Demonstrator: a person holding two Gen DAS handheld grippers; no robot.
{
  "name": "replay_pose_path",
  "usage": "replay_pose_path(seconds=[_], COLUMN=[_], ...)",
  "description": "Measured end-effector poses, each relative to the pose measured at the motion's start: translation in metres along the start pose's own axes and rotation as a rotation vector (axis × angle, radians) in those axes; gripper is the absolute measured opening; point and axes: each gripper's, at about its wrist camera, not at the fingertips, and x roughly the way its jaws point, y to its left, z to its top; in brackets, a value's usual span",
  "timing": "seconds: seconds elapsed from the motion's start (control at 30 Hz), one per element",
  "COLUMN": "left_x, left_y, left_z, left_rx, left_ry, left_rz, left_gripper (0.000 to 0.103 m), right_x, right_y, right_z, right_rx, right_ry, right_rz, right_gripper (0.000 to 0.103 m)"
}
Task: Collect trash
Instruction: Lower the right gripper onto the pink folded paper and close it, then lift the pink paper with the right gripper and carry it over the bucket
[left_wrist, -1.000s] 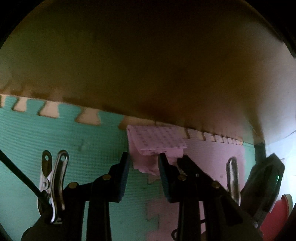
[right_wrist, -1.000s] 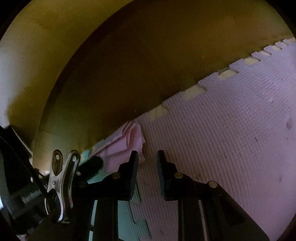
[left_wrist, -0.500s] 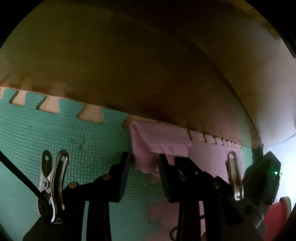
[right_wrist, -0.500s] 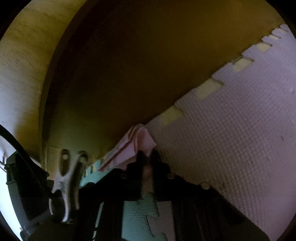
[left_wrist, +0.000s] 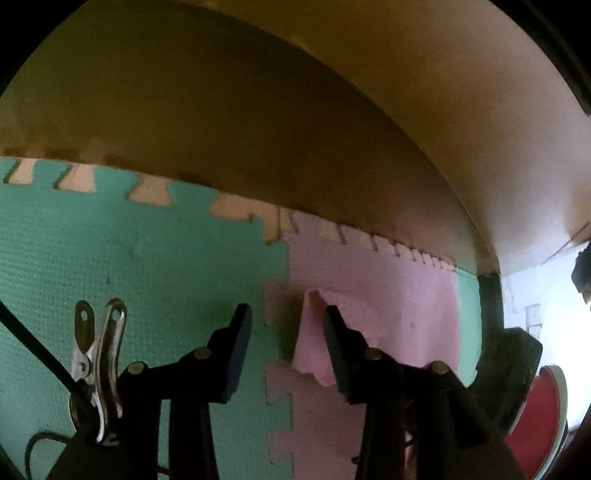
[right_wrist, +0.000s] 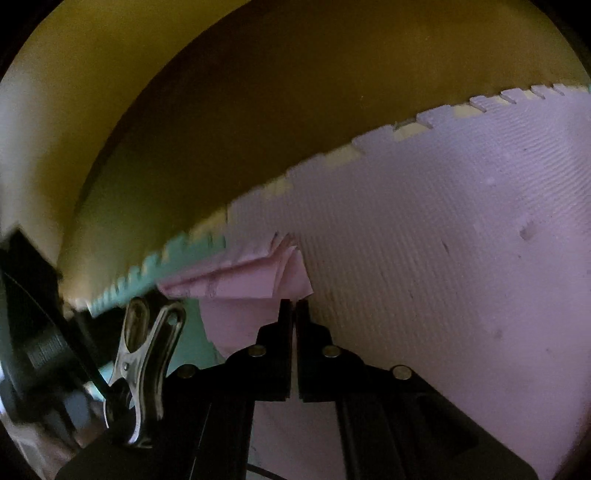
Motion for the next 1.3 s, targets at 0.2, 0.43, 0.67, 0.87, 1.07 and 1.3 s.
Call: replay_pose_path(seconds=[0.2, 0.43, 0.67, 0.87, 1.07, 1.3], left_x=[0.004, 0.021, 0.024, 0.005, -0.031, -0.097], left_y=[0.002, -0.014, -0.011, -0.024, -0.039, -0.075], left_z=[-0.006, -0.019, -0.028, -0.029, -0.025, -0.021], left_rx=[-0.04, -0.003, -0.054, -0.026, -0.037, -0.011], left_ry=[0.029, 0.123, 0.111, 0.107, 0.079, 0.023], left_rz=[-0.029, -0.078, -0.08, -0.102, -0.119, -0.156], left_gripper=[0.044, 0.048, 0.025, 0.024, 0.024, 0.023], right_x=[-0.004, -0.014, -0.015, -0.028, -0.058, -0.122], right_y=[-0.005, -0.012, -0.019, -0.016, 0.003, 0.035], right_z=[-0.015, -0.018, -0.024, -0.032, -0.033, -0.032], right_rx=[-0.113, -0.115, -0.011, 0.017, 0.015, -0.001], right_ry=[0.02, 0.007, -0.03, -0.036, -0.06, -0.129], right_rz=[-0.068, -0.04, 0.018, 0.03, 0.031, 0.032], right_gripper=[0.002, 0.002, 0.002, 0.002, 0.002, 0.002])
